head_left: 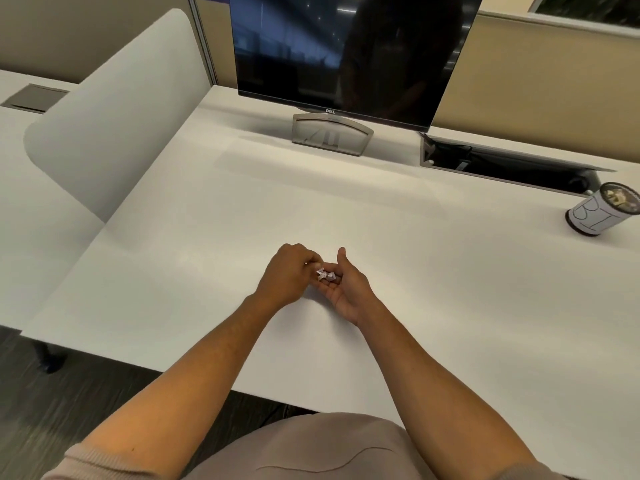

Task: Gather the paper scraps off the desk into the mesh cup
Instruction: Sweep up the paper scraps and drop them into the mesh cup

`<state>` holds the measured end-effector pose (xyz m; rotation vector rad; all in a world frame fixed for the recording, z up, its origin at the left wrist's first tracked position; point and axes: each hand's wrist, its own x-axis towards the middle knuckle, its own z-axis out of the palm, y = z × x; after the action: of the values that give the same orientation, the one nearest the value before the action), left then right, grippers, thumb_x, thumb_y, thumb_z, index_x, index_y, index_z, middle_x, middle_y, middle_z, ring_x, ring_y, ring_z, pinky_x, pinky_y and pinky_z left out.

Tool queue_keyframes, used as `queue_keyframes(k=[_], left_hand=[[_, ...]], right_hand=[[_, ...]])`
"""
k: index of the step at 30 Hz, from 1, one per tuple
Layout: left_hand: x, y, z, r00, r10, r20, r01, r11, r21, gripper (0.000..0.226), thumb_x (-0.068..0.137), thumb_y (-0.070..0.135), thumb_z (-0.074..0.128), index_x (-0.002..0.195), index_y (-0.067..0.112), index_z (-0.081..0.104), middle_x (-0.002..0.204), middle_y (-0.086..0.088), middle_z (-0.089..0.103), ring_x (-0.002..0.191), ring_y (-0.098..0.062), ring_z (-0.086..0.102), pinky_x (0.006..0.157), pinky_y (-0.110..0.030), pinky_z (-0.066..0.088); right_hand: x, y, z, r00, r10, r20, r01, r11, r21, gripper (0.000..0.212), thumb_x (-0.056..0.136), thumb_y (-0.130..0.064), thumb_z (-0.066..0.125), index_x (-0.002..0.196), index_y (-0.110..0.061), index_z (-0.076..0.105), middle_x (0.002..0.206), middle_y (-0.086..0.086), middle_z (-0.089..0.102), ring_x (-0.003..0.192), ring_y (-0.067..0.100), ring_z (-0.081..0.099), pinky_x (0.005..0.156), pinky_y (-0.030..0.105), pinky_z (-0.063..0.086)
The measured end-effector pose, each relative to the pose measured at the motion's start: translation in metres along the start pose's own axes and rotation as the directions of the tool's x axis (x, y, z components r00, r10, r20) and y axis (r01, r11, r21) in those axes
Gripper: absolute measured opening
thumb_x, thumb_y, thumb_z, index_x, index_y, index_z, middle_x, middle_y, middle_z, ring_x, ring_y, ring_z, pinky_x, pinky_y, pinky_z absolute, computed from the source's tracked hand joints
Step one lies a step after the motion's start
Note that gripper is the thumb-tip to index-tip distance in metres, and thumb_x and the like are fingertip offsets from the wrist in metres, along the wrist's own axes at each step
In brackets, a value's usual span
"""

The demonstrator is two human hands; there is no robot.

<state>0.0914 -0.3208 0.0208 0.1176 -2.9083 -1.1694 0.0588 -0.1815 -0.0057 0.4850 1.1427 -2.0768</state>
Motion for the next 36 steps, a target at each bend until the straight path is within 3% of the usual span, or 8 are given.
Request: queue_keyframes(k=[5, 9, 11, 14, 20, 24, 29, 36], left_hand=[[0.008, 0.016, 0.020, 0.997, 0.075, 0.021, -0.075, 0.997, 0.015, 0.022, 0.091, 0.017, 0.057, 0.102, 0.024, 0.075, 0.100, 0.000, 0.066, 0.100, -0.019, 0.052, 0.083, -0.034, 0.045], [0.017, 0.029, 0.033, 0.994, 0.111, -0.003, -0.111, 0.994, -0.002, 0.017, 0.089, 0.019, 0.063, 0.100, 0.024, 0.076, 0.108, 0.006, 0.066, 0.106, -0.015, 0.049, 0.089, -0.025, 0.037], [0.021, 0.038, 0.038, 0.993, 0.116, -0.019, -0.117, 0.992, -0.053, 0.013, 0.087, 0.022, 0.067, 0.096, 0.023, 0.076, 0.106, 0.008, 0.066, 0.104, -0.011, 0.052, 0.088, -0.023, 0.036], [0.025, 0.052, 0.048, 0.992, 0.090, -0.089, -0.108, 0.968, -0.226, 0.008, 0.088, 0.022, 0.067, 0.092, 0.021, 0.073, 0.098, 0.012, 0.067, 0.099, -0.009, 0.059, 0.086, -0.022, 0.043], [0.036, 0.081, 0.075, 0.986, 0.087, -0.139, -0.118, 0.966, -0.230, 0.015, 0.094, 0.020, 0.059, 0.102, 0.016, 0.071, 0.104, 0.010, 0.067, 0.097, -0.002, 0.058, 0.084, 0.000, 0.034], [0.048, 0.105, 0.100, 0.989, 0.123, -0.080, -0.138, 0.968, -0.210, 0.016, 0.094, 0.021, 0.060, 0.105, 0.016, 0.070, 0.109, 0.008, 0.067, 0.102, -0.006, 0.059, 0.090, -0.015, 0.040], [0.069, 0.139, 0.141, 0.992, 0.123, -0.002, -0.122, 0.975, -0.184, 0.021, 0.094, 0.022, 0.060, 0.113, 0.017, 0.068, 0.122, 0.003, 0.065, 0.116, -0.014, 0.057, 0.103, -0.033, 0.042], [0.104, 0.182, 0.206, 0.977, 0.173, 0.127, -0.175, 0.985, 0.004, 0.038, 0.097, 0.030, 0.054, 0.133, 0.019, 0.056, 0.147, 0.002, 0.045, 0.141, -0.016, 0.032, 0.113, -0.030, 0.023]], right_hand=[[-0.010, -0.011, -0.019, 0.998, -0.040, -0.044, 0.044, 0.995, 0.086, 0.053, 0.100, -0.044, 0.042, 0.085, 0.003, 0.062, 0.063, 0.008, 0.067, 0.062, 0.017, 0.069, 0.069, 0.031, 0.059], [-0.017, -0.024, -0.036, 0.994, -0.075, -0.079, 0.086, 0.986, 0.143, 0.055, 0.101, -0.042, 0.042, 0.084, 0.005, 0.064, 0.068, 0.012, 0.069, 0.069, 0.022, 0.071, 0.075, 0.036, 0.061], [-0.020, -0.031, -0.045, 0.991, -0.092, -0.093, 0.105, 0.983, 0.152, 0.055, 0.101, -0.042, 0.042, 0.088, 0.007, 0.064, 0.067, 0.011, 0.068, 0.067, 0.022, 0.070, 0.082, 0.038, 0.059], [-0.026, -0.040, -0.060, 0.987, -0.108, -0.120, 0.128, 0.976, 0.179, 0.053, 0.101, -0.039, 0.044, 0.096, 0.011, 0.063, 0.079, 0.015, 0.067, 0.076, 0.028, 0.068, 0.077, 0.037, 0.060], [-0.044, -0.067, -0.095, 0.973, -0.164, -0.162, 0.195, 0.961, 0.198, 0.029, 0.101, -0.017, 0.048, 0.098, 0.008, 0.061, 0.091, 0.014, 0.064, 0.083, 0.027, 0.063, 0.074, 0.034, 0.061], [-0.056, -0.090, -0.130, 0.944, -0.236, -0.229, 0.270, 0.954, 0.129, 0.012, 0.093, -0.001, 0.058, 0.095, 0.008, 0.065, 0.092, 0.016, 0.064, 0.083, 0.025, 0.066, 0.075, 0.027, 0.059], [-0.074, -0.124, -0.178, 0.905, -0.288, -0.313, 0.338, 0.934, 0.119, 0.008, 0.090, 0.004, 0.061, 0.094, 0.005, 0.068, 0.092, 0.014, 0.068, 0.081, 0.020, 0.069, 0.077, 0.023, 0.059], [-0.102, -0.176, -0.248, 0.845, -0.324, -0.426, 0.418, 0.896, 0.148, 0.011, 0.089, 0.009, 0.058, 0.096, 0.006, 0.067, 0.096, 0.015, 0.067, 0.085, 0.021, 0.068, 0.072, 0.020, 0.058]])
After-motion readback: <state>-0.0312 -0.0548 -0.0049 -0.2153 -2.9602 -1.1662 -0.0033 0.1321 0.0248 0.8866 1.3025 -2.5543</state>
